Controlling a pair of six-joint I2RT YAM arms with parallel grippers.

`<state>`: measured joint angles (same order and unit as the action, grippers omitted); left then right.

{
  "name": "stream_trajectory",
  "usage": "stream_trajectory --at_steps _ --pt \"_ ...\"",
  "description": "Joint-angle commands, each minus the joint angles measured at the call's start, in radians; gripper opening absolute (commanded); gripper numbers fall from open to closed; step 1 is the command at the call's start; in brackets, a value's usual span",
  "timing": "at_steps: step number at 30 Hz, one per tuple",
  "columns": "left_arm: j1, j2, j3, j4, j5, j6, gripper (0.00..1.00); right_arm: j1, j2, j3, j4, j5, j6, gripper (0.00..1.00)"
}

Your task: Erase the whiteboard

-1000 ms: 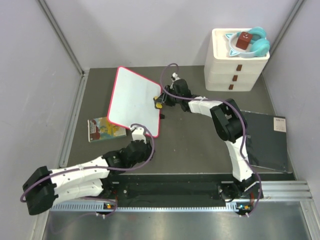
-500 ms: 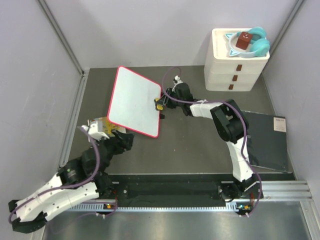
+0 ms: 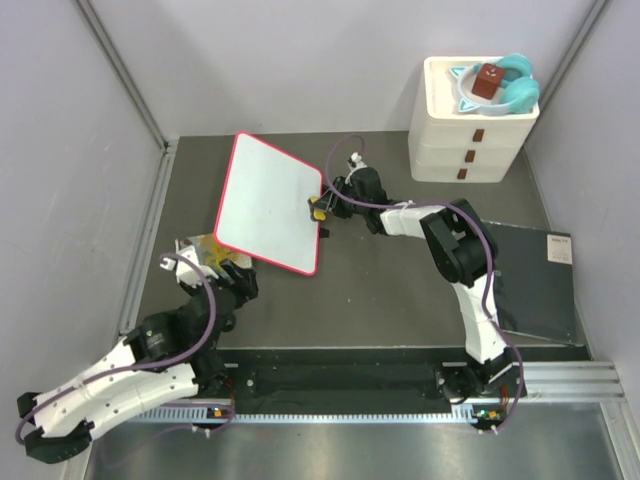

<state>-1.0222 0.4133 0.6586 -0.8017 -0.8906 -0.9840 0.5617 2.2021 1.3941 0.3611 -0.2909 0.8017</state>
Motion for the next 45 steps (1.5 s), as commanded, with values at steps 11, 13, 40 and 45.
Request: stream_trajectory --at_steps 11,13,40,45 --pt "-0.004 0.24 -0.246 0.553 -0.056 0.091 0.79 0.041 0.022 -0.171 -0.041 -0.111 0.044 0.0" --pt "-0.004 0.265 -0.266 0.593 -0.089 0.093 0.81 0.052 0.019 -0.187 -0.028 -0.114 0.047 0.0" --pt "0.002 0.19 -0.104 0.25 -0.211 0.012 0.82 0.244 -0.065 -0.38 0.116 -0.097 0.142 0.0" --pt "0.002 0.088 -0.031 0.266 -0.237 0.174 0.85 0.244 -0.087 -0.368 0.093 -0.076 0.123 0.0"
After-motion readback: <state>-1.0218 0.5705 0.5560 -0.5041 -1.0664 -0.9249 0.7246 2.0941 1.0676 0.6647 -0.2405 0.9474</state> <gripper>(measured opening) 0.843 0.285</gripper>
